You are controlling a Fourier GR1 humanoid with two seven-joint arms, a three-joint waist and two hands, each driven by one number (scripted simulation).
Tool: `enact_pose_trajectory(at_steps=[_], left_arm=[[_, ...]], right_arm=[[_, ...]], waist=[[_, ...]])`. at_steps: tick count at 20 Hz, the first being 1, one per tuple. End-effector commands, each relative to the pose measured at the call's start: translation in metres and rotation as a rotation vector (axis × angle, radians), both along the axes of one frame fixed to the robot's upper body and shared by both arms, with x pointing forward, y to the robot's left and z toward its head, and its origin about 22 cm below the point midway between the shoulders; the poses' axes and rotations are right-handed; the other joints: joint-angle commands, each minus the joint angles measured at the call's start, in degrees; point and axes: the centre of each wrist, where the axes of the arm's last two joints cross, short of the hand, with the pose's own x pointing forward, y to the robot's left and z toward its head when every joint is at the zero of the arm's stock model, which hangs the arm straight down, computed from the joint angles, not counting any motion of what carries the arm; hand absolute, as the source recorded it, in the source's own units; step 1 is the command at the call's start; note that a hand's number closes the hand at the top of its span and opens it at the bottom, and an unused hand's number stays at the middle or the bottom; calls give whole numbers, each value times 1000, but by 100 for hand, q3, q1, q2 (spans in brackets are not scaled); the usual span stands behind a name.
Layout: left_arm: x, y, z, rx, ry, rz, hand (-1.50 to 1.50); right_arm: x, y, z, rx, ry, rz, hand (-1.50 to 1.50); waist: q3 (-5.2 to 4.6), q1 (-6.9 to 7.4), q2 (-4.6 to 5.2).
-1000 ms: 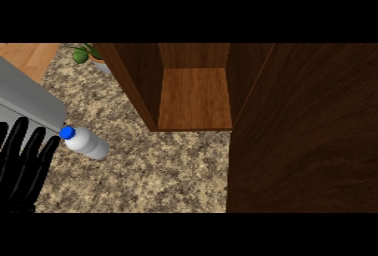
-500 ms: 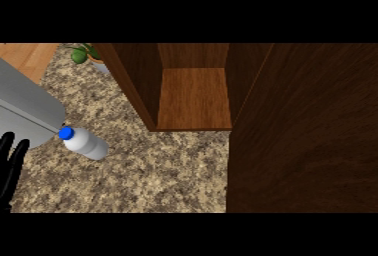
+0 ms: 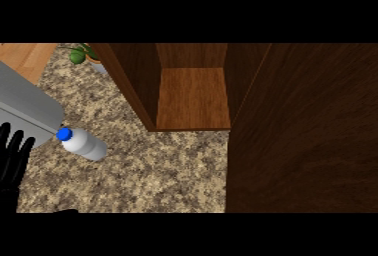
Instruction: Pick up the bottled water, place it into the cabinet and close the cabinet
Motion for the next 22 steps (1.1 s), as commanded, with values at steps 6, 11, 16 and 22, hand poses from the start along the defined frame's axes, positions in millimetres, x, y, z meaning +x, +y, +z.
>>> enact_pose_trajectory(at_steps=[6, 11, 16, 22], left_arm=[[28, 34, -58, 80, 36, -13, -150], [43, 46, -82, 49, 57, -6, -150], [54, 74, -101, 74, 84, 46, -150], [58, 77, -131, 53, 130, 49, -150]], right_arm=[[-38, 8, 37, 85, -82, 63, -150], [-32, 1, 34, 85, -68, 71, -150], [-39, -6, 30, 71, -72, 62, -150], [-41, -1, 31, 84, -87, 59, -150]], waist=[[1, -95, 2], [3, 7, 20], [3, -19, 16], [1, 7, 18]])
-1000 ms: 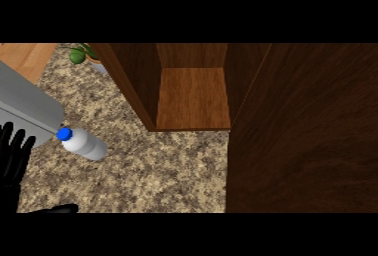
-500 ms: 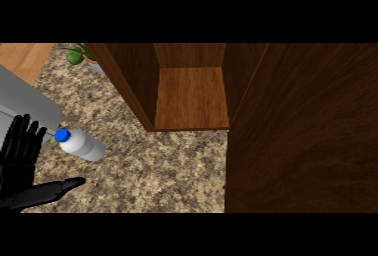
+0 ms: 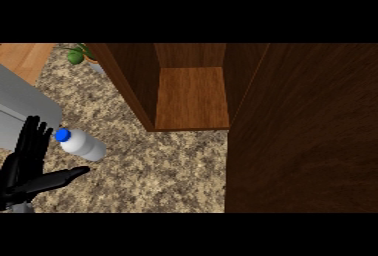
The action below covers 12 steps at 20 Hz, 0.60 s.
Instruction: Pick up the bottled water, place it into the cabinet and close the cabinet
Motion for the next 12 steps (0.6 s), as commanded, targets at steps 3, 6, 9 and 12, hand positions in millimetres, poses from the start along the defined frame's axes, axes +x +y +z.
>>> enact_pose_trajectory(at_steps=[3, 6, 9, 12], left_arm=[[9, 11, -39, -9, 57, 13, -150], [22, 6, -38, -45, 68, -2, -150], [22, 9, -62, -14, 55, 32, -150], [34, -7, -76, 3, 69, 48, -150]], right_arm=[[-28, 17, 48, 71, -75, 80, -150], [-30, 6, 40, 66, -72, 86, -150], [-28, 10, 41, 69, -78, 85, -150], [-27, 10, 38, 85, -98, 65, -150]], waist=[[-11, -48, 12], [2, -7, -4], [-6, -19, 17], [-9, -40, 30]])
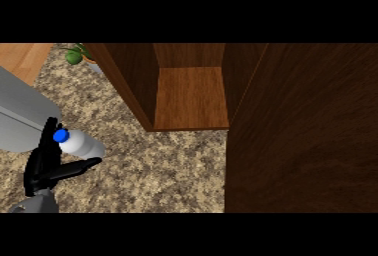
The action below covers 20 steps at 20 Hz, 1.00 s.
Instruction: Pick up the bottled water, place it into the cabinet and close the cabinet
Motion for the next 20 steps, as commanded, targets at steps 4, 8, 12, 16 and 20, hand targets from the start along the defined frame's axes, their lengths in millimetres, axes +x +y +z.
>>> enact_pose_trajectory(at_steps=[4, 8, 12, 16, 20], left_arm=[[-8, 8, -39, -47, -32, 51, -150], [-13, 6, -53, -151, -46, -24, -150], [-10, -4, -64, -193, -89, -67, -150], [13, -8, -58, -220, -130, -74, -150], [-2, -8, -71, -322, -173, -61, 150]], right_arm=[[-22, 9, 44, 55, -80, 76, -150], [-24, 13, 38, 91, -88, 22, -150], [-26, 13, 45, 63, -67, 63, -150], [-28, 4, 41, 54, -85, 66, -150], [-36, 3, 46, 39, -72, 50, -150]], waist=[[-12, -11, 18], [-8, 34, 9], [-10, 47, 20], [-9, -44, 15], [-7, 1, -2]])
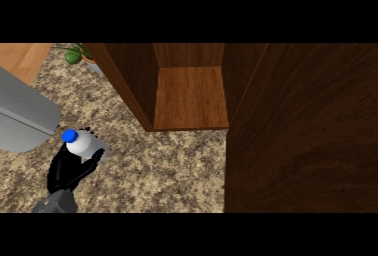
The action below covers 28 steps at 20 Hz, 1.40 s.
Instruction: Pick up the bottled water, place it into the cabinet and close the cabinet
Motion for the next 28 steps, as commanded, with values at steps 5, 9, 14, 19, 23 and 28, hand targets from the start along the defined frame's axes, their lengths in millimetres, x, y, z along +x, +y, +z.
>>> enact_pose_trajectory(at_steps=[5, 9, 14, 19, 23, 28], left_arm=[[9, -1, -2, -162, -54, -36, 150], [13, -3, 0, -110, -113, -46, 150], [-4, -3, -11, -112, -113, -118, 150], [7, 1, 3, -27, -185, -134, 150], [12, -4, 12, -5, -182, -172, 150], [40, -39, 35, 3, -202, -239, 150]], right_arm=[[-19, 21, 40, 46, -75, 14, -150], [-20, 18, 46, 22, -73, 8, -150], [-18, 19, 46, 28, -90, 5, -150], [-23, 10, 44, 11, -64, -7, -150], [-24, 11, 47, 23, -96, -3, -150], [-29, 2, 47, 12, -65, -1, -150]], waist=[[9, 49, -9], [12, 85, -16], [8, 105, -8], [17, 123, -35], [22, 166, -52], [27, 166, -71]])
